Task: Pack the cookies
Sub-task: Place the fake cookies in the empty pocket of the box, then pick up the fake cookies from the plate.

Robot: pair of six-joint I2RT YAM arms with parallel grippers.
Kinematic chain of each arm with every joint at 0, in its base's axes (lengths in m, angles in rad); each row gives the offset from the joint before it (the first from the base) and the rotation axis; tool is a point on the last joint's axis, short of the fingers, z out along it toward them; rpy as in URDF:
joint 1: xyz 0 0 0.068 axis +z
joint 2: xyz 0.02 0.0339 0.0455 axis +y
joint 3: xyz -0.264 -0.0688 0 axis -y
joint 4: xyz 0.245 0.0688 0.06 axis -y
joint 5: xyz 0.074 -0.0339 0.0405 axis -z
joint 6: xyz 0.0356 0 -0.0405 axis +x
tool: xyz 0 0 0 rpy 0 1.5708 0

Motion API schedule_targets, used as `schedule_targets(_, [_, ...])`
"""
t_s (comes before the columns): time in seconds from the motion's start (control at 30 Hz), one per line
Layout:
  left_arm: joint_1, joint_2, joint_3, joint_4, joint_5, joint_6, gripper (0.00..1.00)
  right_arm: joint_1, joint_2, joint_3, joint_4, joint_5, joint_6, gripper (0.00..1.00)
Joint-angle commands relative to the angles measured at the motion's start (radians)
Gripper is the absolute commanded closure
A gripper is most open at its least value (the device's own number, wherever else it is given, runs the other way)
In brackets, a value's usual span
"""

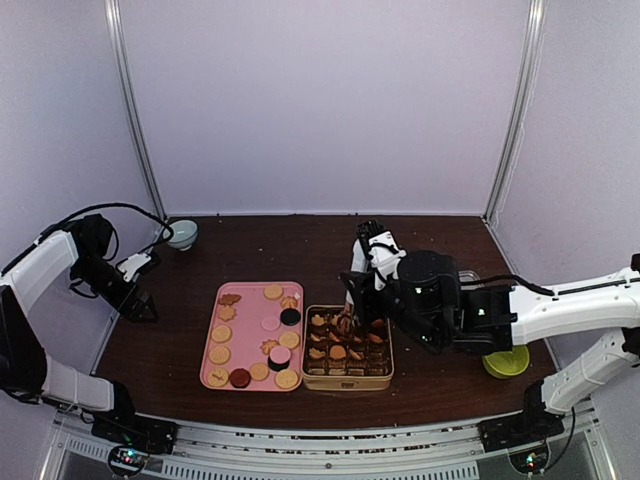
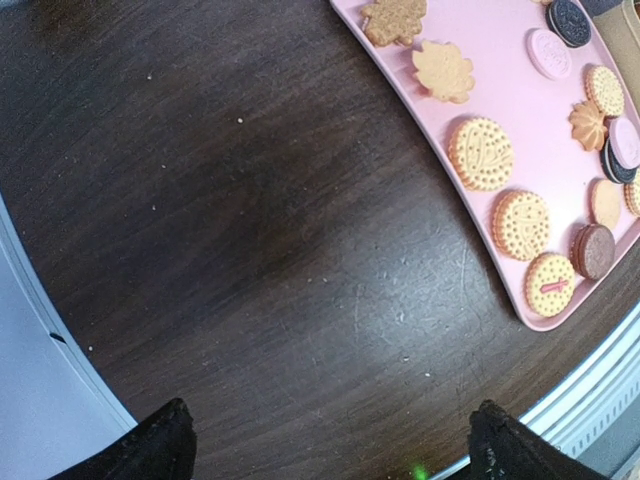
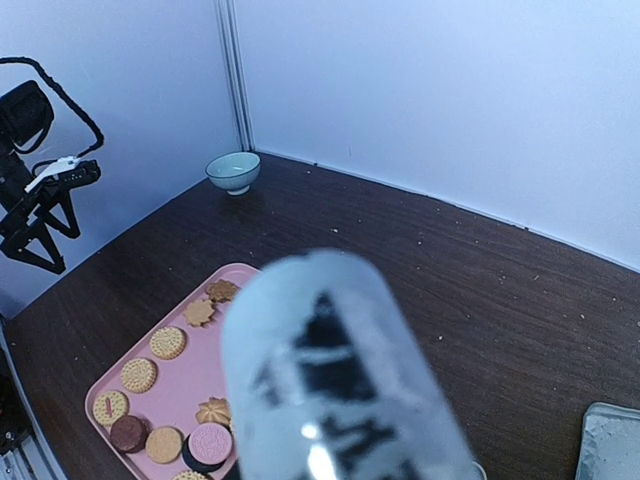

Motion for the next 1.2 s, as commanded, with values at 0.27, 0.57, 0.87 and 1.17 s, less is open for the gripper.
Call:
schedule_targets(0.27, [0.007, -0.016, 0.001, -0.014, 0.02, 0.02, 0.02, 0.015, 0.418, 0.444, 0.132, -0.064, -0.118, 0.73])
schedule_targets(0.57, [0.007, -0.033, -0.017, -0.015, 0.005, 0.036, 0.02, -0.021, 0.724, 0.732, 0.088, -0.078, -0.124, 0.73])
schedule_targets(0.87, [0.008, -0.035, -0.026, -0.007, -0.01, 0.045, 0.02, -0.051, 0.831, 0.833, 0.089, -0.076, -0.116, 0.7])
schedule_targets(1.17, [0.006, -0.025, -0.016, -0.009, -0.008, 0.042, 0.02, -0.071, 0.852, 0.824, 0.089, -0.091, -0.083, 0.61])
